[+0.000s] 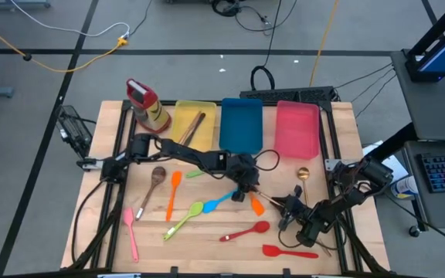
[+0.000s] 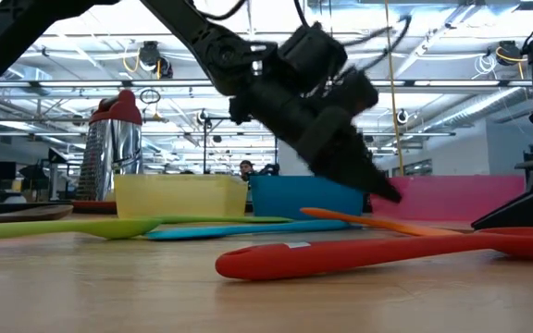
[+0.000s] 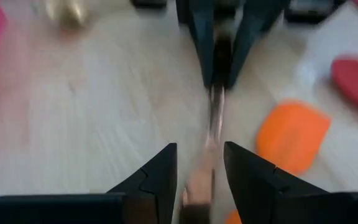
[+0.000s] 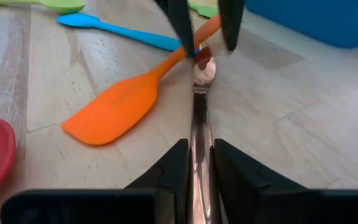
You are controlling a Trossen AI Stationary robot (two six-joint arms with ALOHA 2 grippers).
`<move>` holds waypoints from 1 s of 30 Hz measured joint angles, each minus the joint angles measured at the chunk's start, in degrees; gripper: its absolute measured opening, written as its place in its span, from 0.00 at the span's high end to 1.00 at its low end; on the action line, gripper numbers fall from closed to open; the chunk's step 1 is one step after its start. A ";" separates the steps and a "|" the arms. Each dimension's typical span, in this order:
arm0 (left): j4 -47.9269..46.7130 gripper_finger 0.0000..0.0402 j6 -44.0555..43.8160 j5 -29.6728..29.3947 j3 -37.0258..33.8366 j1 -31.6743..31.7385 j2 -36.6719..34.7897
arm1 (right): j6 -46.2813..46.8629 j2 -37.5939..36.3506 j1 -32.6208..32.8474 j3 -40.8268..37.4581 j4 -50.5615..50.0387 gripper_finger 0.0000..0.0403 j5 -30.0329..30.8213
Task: Pick & Place Kitchen Items
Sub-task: Put the top bronze knife into the yellow
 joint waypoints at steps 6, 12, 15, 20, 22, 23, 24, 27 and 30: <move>-0.61 0.66 1.90 0.20 -0.09 0.04 -0.01 | 0.17 0.00 -0.16 -0.08 0.05 0.87 0.24; 2.34 0.66 3.71 0.28 -0.02 -1.14 0.54 | -1.00 0.04 -0.18 -0.08 -0.04 0.86 0.76; 3.31 0.66 4.87 0.32 -0.01 -1.97 0.63 | -0.70 0.15 -0.20 -0.08 0.04 0.87 1.50; 4.01 0.66 5.42 -0.87 0.00 -2.77 0.76 | 1.26 0.17 -0.22 -0.13 -0.05 0.86 1.60; 4.62 0.66 5.42 -1.05 0.03 -3.05 0.90 | 1.39 0.26 -0.22 -0.15 0.20 0.86 2.17; 5.27 0.66 5.42 -1.07 0.13 -3.17 1.46 | 1.45 0.26 -0.22 -0.15 0.29 0.86 2.34; 5.70 0.66 5.44 -1.16 0.17 -3.32 1.85 | 1.45 0.28 -0.24 -0.15 0.33 0.86 2.40; 7.87 0.66 5.53 -3.03 -0.02 -3.43 3.55 | 1.52 0.27 -0.23 -0.17 0.52 0.87 2.34; 9.56 0.66 4.56 -3.63 0.02 -3.05 4.13 | 1.52 0.26 -0.27 -0.24 1.06 0.86 2.40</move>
